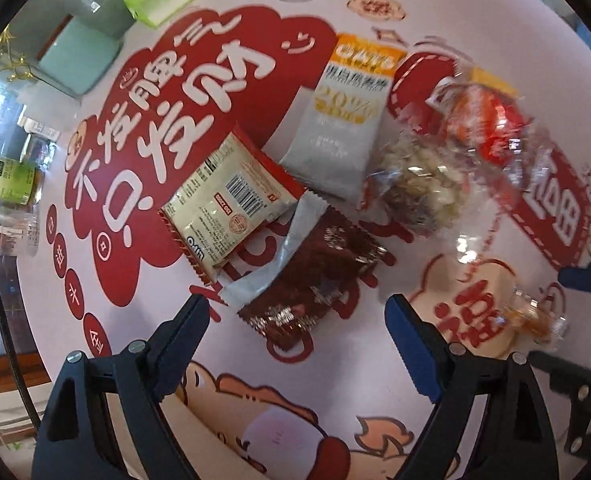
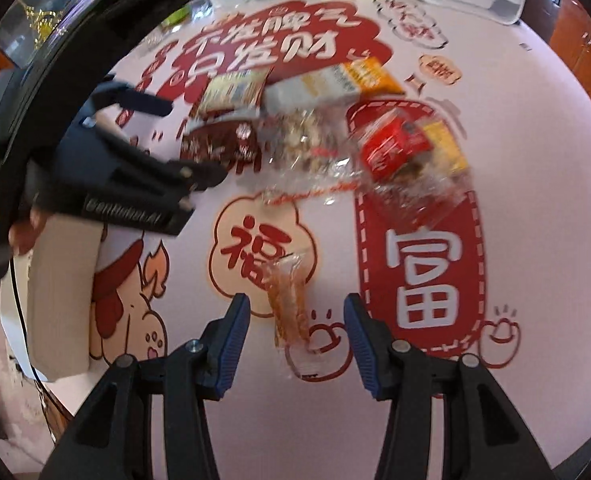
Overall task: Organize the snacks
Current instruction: 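Move both open tools back toward the remaining snacks, then grasp brown snowflake packet with left tool while right tool grasps small orange candy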
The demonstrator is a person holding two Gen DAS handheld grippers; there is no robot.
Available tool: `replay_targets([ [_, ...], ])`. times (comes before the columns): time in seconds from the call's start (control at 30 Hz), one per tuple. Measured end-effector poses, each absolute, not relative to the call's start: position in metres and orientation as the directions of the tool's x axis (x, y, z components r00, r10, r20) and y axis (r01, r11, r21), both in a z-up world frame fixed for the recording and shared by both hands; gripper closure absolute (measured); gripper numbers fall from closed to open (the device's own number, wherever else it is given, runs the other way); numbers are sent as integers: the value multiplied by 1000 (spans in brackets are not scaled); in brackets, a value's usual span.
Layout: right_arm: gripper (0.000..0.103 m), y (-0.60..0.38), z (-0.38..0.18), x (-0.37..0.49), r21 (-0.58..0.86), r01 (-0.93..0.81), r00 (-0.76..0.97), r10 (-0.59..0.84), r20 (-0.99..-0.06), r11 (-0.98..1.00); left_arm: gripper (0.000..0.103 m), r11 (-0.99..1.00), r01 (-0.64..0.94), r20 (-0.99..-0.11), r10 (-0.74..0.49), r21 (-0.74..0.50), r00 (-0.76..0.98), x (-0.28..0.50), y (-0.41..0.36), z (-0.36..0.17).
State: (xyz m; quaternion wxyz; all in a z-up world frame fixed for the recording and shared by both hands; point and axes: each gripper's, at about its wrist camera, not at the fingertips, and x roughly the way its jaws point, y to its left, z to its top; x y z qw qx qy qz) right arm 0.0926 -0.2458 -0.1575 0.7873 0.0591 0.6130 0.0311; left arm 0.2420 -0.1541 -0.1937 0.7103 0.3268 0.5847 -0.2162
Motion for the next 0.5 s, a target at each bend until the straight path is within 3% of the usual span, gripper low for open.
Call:
replay_targets([
  [0.23, 54, -237, -172, 98, 107, -11, 223, 107, -969, 994, 26, 732, 666, -984, 35, 144, 174, 259, -150, -203],
  [0.4, 54, -236, -176, 98, 103, -12, 217, 103, -971, 995, 66, 760, 649, -993, -46, 37, 110, 263, -145, -200],
  [0.5, 59, -234, -177, 98, 92, -20, 221, 94, -971, 996, 72, 763, 645, -992, -46, 44, 122, 258, -146, -199],
])
